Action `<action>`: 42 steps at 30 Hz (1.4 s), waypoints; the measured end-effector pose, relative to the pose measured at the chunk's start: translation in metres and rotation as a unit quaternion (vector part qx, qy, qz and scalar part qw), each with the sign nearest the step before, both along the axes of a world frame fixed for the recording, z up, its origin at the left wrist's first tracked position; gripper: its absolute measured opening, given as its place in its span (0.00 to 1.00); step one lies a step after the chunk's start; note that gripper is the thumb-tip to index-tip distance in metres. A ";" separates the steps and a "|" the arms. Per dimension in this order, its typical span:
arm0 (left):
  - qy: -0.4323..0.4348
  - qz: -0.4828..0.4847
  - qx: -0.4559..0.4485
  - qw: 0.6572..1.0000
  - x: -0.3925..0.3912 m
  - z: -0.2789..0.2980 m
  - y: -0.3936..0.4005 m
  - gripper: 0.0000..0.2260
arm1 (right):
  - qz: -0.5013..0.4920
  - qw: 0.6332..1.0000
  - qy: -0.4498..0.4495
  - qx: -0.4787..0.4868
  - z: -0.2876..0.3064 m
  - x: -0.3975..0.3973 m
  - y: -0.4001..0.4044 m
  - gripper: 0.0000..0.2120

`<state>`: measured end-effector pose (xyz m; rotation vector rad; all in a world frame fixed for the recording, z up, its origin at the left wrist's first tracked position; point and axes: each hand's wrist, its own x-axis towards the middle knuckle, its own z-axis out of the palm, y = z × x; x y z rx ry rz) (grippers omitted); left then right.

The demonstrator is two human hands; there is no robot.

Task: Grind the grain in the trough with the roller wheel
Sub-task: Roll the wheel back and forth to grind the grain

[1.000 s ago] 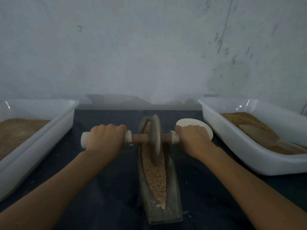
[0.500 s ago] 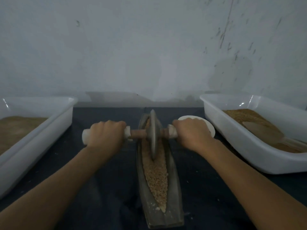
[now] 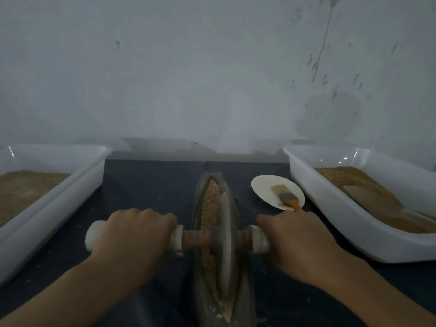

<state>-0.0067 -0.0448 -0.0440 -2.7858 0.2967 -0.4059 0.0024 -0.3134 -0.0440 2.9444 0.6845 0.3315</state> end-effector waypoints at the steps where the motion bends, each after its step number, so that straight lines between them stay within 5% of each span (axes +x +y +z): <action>1: 0.013 -0.001 0.013 1.000 -0.001 0.004 -0.003 0.10 | -0.003 1.000 0.012 0.006 0.000 0.003 0.002 0.14; 13: 0.002 0.018 -0.058 0.998 0.107 0.001 -0.006 0.09 | -0.087 0.987 -0.135 0.000 -0.010 0.096 0.032 0.07; 17: 0.031 -0.002 -0.085 0.996 0.064 -0.012 0.003 0.11 | -0.027 0.995 -0.091 -0.011 -0.001 0.054 0.026 0.09; 23: 0.076 -0.023 -0.113 0.990 -0.003 -0.035 0.025 0.10 | 0.086 0.977 -0.192 -0.041 0.010 -0.009 0.012 0.25; 29: 0.021 0.012 -0.098 0.995 0.039 -0.029 0.014 0.13 | -0.008 0.993 -0.101 -0.064 0.000 0.062 0.024 0.13; 35: -0.034 0.003 -0.077 0.996 0.093 -0.002 -0.003 0.06 | -0.084 0.990 -0.111 -0.011 -0.015 0.098 0.025 0.09; 42: 0.053 -0.025 -0.101 0.993 0.014 -0.025 0.020 0.14 | 0.057 0.979 -0.195 -0.009 -0.002 0.006 0.012 0.20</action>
